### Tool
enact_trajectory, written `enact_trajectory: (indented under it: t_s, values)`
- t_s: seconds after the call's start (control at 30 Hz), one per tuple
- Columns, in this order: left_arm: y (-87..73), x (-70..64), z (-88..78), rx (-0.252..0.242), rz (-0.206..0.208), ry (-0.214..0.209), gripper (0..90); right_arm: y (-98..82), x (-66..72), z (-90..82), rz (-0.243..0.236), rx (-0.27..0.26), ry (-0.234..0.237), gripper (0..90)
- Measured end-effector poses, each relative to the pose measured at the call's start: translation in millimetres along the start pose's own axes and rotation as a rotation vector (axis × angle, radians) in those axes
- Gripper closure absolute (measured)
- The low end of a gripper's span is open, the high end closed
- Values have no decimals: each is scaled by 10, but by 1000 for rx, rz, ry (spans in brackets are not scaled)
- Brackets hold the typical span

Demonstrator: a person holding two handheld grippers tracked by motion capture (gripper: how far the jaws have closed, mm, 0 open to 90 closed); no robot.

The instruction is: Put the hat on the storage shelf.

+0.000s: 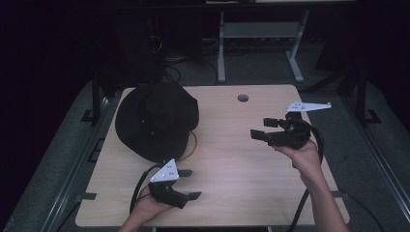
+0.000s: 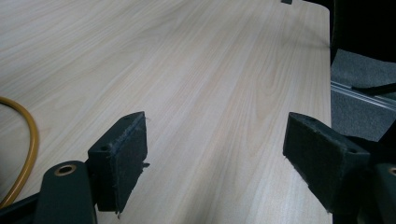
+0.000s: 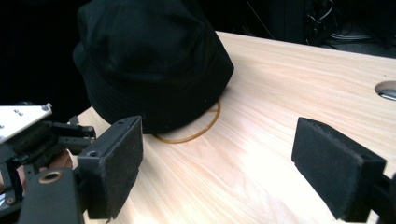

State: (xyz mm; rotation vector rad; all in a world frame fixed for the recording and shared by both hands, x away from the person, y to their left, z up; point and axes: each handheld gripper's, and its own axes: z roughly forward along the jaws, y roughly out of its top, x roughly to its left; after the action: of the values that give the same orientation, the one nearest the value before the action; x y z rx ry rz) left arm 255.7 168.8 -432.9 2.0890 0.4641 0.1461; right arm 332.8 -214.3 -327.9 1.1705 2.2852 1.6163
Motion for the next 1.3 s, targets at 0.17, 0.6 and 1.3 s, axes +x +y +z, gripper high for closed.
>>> enact_trajectory:
  t_s: [0.17, 0.6, 1.3]
  values:
    - [-4, 2, -6, 0, -6, 1, 214, -110, -15, -42, 8, -3, -9, 161]
    - [-6, 0, -6, -4, -4, 4, 214, -376, -43, -141, 28, 0, -32, 160]
    - [-11, -18, -3, 5, -9, 5, 211, -867, -116, -319, 86, -28, -75, 161]
